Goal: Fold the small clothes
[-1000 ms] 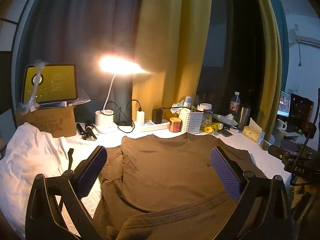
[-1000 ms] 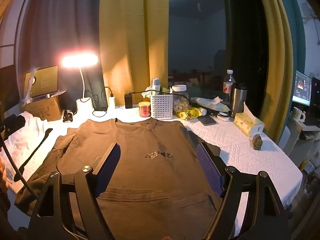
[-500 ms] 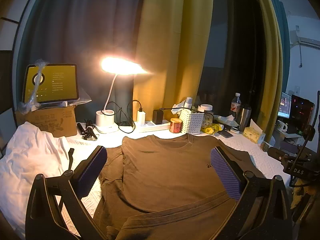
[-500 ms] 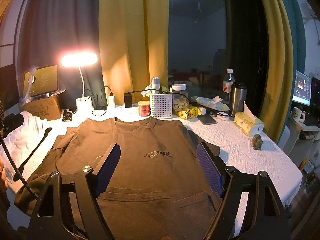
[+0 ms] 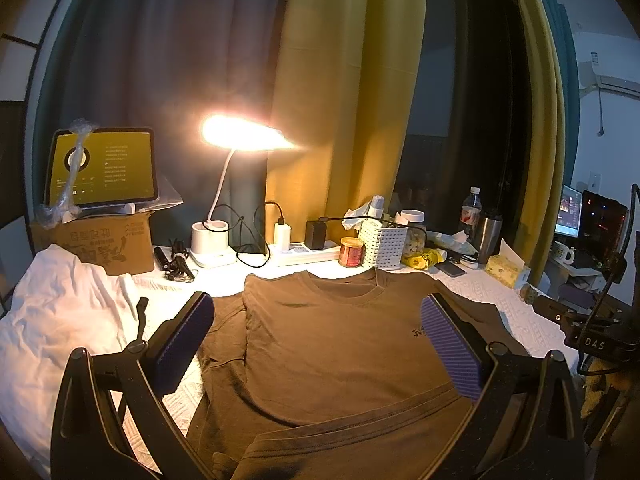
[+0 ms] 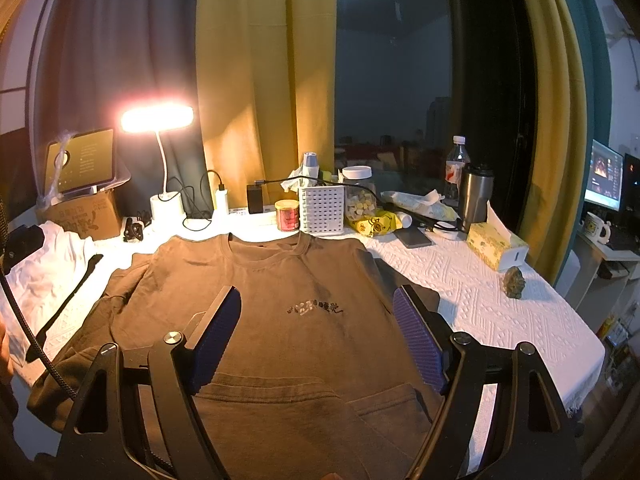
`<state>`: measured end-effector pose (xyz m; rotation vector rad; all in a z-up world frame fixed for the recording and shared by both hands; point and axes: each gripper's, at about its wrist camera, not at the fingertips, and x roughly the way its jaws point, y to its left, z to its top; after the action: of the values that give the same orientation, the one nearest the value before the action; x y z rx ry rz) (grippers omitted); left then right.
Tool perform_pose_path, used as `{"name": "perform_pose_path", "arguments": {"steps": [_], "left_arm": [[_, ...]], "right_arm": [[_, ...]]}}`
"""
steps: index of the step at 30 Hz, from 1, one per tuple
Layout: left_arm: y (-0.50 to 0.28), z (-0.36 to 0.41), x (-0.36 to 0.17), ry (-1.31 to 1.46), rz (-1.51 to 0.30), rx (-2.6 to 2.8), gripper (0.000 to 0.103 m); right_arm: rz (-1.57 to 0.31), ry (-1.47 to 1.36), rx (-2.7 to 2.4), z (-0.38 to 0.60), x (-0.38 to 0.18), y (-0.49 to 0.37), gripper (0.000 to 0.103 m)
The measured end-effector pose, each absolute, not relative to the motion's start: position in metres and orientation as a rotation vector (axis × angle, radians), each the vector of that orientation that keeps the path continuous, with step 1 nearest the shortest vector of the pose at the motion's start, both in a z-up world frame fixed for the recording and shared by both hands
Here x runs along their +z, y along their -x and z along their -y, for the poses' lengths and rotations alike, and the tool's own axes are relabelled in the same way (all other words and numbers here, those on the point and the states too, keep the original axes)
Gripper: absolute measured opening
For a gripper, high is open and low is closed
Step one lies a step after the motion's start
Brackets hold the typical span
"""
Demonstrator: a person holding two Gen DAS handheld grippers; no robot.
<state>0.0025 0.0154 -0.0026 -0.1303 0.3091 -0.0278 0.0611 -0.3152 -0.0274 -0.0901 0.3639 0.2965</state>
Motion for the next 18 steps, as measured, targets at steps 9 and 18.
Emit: {"name": "perform_pose_path", "arguments": {"steps": [9,18], "left_arm": [[-0.0010,-0.0143,0.0000,0.130,-0.299,-0.022,0.102],[-0.0007,-0.0141,0.0008,0.132,-0.297,-0.022,0.102]], "right_arm": [[-0.367,0.091,0.297,0.3152,-0.0280,-0.0607,0.081],[-0.367,0.091,0.297,0.3159,-0.0284,-0.0605,0.081]]}}
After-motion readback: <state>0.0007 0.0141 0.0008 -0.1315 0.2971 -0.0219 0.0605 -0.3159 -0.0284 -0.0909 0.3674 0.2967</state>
